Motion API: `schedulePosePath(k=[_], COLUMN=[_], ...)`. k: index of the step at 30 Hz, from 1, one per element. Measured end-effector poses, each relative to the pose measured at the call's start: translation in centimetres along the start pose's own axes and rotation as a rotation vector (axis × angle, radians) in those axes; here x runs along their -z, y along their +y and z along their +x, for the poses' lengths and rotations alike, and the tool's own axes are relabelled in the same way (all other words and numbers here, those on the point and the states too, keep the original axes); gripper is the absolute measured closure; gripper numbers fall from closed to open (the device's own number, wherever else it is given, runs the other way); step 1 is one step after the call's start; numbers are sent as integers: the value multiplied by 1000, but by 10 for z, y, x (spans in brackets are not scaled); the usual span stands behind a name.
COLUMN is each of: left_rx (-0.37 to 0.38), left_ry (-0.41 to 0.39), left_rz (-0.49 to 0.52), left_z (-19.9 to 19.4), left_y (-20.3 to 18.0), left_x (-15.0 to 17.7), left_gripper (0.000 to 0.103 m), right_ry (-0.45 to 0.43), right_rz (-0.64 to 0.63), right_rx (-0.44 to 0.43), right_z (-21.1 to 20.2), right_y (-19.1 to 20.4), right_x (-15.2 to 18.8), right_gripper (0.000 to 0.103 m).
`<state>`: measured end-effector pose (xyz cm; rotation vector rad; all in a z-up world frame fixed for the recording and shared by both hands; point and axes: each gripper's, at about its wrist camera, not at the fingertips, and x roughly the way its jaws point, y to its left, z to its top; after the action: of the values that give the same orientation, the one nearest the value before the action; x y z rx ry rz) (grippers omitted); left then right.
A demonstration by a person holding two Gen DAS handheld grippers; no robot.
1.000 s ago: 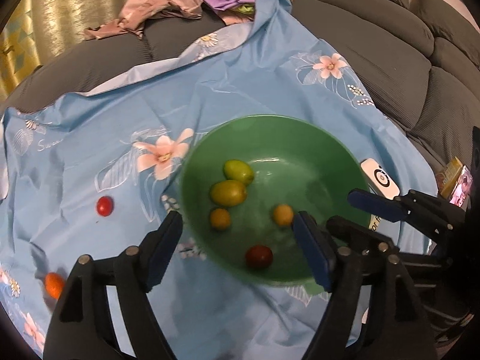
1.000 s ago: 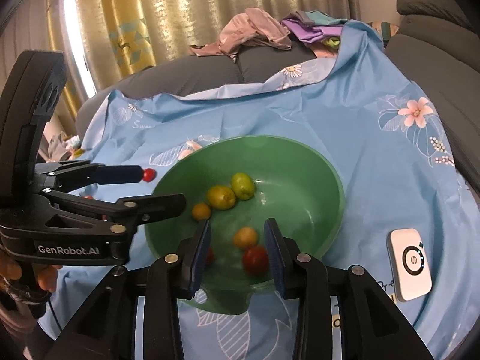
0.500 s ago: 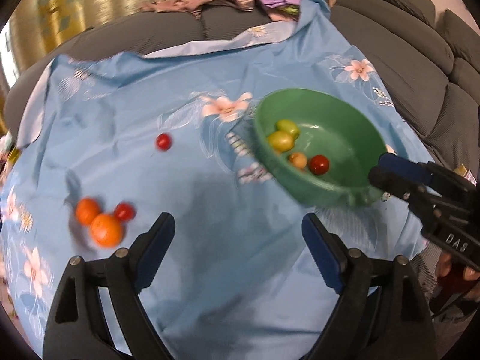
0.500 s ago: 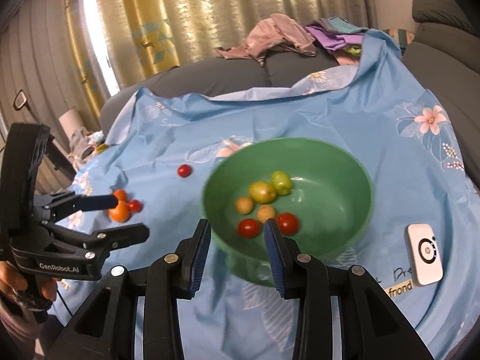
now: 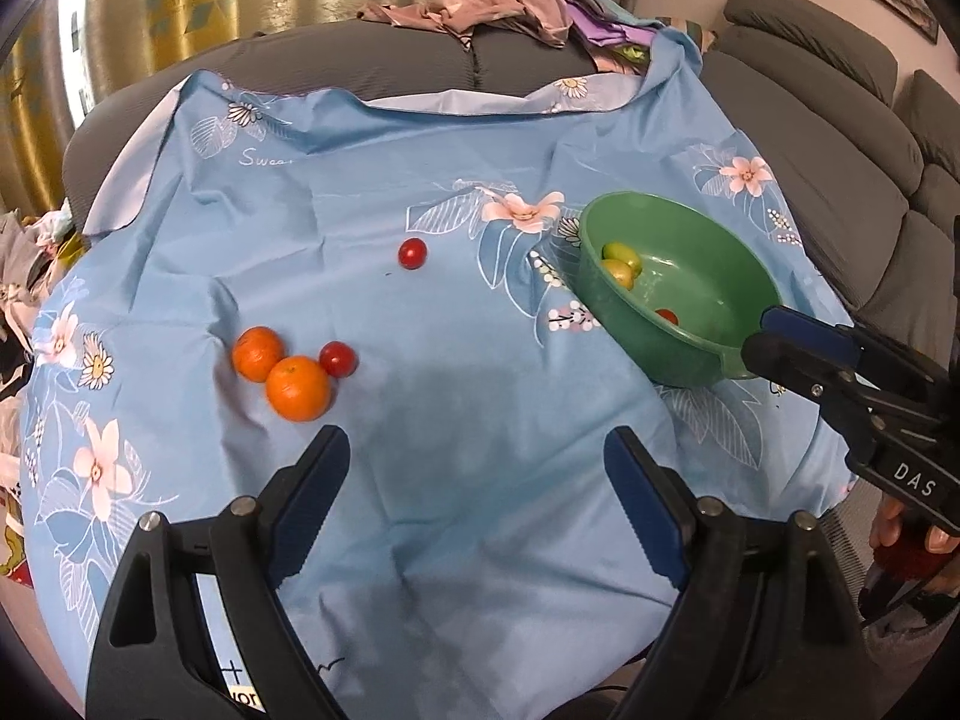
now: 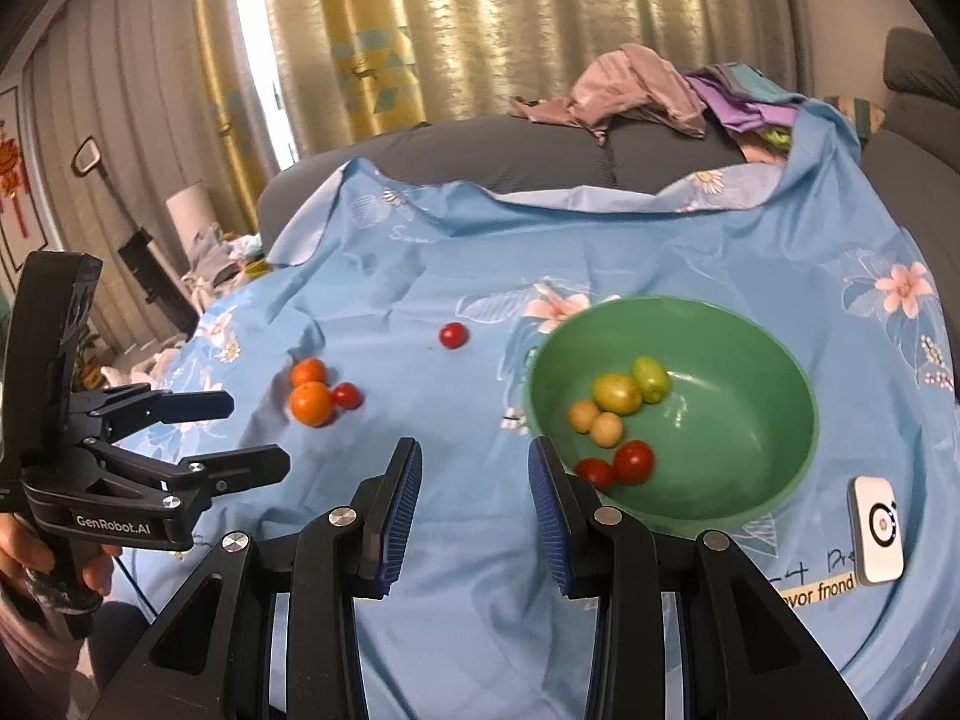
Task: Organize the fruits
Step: 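Withdraw both grippers from the bowl and hold them open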
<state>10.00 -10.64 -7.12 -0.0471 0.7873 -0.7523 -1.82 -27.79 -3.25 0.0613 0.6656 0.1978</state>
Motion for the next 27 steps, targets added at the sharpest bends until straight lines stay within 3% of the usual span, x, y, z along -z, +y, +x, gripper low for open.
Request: schedulePosePath(k=[27], left_rx=[16], left_ry=[-25], left_rz=[-83], left_z=[-11], left_y=[45], left_x=[19], left_gripper=[16], right_ry=[44], right_rz=[-103], right_rx=[-33], right_z=[20], right_y=[54], right_x=[-10], right_gripper=[66])
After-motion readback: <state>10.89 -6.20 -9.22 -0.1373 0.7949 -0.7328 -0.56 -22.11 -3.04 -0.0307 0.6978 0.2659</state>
